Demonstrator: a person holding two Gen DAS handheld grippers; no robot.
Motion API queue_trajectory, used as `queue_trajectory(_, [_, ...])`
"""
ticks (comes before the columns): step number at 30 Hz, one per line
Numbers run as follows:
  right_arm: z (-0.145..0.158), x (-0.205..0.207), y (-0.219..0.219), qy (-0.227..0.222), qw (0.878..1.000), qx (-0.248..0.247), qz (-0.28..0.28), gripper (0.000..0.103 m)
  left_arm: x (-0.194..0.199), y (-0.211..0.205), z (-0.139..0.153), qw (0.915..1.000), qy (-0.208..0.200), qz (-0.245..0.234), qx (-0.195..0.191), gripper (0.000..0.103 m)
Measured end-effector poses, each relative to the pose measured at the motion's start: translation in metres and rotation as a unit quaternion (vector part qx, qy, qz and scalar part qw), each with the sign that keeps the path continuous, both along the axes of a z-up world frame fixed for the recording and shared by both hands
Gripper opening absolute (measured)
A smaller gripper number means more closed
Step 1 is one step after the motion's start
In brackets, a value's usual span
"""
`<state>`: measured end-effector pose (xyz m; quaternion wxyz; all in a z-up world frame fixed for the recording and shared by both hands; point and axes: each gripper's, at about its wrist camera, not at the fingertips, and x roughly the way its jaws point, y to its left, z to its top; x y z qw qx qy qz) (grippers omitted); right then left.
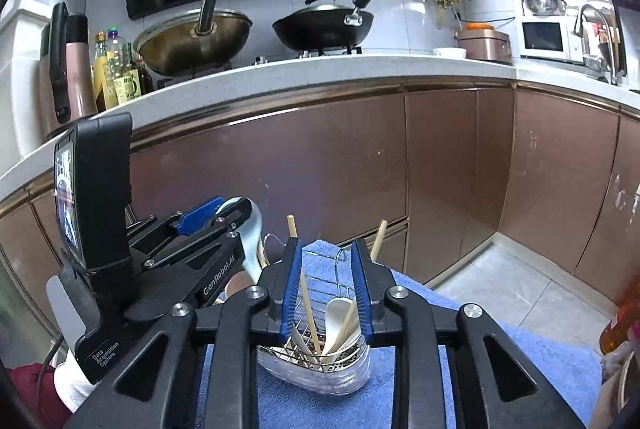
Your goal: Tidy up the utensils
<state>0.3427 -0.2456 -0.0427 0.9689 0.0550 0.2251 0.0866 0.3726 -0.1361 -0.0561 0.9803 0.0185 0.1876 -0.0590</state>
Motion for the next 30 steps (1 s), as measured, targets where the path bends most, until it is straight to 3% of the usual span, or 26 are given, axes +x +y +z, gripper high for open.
queue_trajectory(14, [0.046,-0.087,-0.011,-0.032,0.999,0.027,-0.033,0.035,-0.076,0.041,0.054,0.9992,-0.004,-0.016,-0.035,0.046])
queue_trajectory(20, [0.056,-0.137,-0.002,-0.038,0.998,0.023,-0.045,0.041,-0.138,0.069,0.076,0.9984,-0.005,-0.024,-0.050,0.049])
queue_trajectory(30, [0.064,-0.221,0.027,-0.065,0.996,-0.008,-0.064,0.057,-0.252,0.091,0.086,0.9982,-0.040,-0.024,-0.038,0.058])
